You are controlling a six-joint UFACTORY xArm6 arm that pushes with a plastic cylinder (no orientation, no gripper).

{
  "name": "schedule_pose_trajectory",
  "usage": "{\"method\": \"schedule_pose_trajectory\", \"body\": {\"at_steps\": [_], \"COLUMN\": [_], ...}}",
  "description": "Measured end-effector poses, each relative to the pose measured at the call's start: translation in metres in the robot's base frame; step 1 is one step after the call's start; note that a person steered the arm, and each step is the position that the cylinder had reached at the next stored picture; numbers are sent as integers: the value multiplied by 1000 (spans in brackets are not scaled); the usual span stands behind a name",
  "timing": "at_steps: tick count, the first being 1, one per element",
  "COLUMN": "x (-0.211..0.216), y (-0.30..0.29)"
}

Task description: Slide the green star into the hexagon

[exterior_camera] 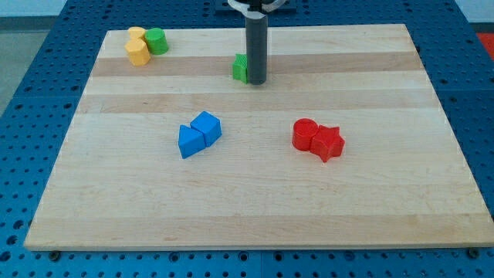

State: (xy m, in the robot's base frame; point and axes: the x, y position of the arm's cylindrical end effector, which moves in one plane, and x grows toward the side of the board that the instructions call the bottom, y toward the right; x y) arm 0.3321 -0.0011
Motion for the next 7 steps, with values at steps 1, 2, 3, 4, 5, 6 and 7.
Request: {"method": "schedule_pose_trajectory", "body": {"at_steps": [1, 2, 3, 4, 5, 6, 7], "x": [-15, -30, -41, -43, -39, -35, -33], "y": [0, 0, 0, -6, -25, -45, -64]}}
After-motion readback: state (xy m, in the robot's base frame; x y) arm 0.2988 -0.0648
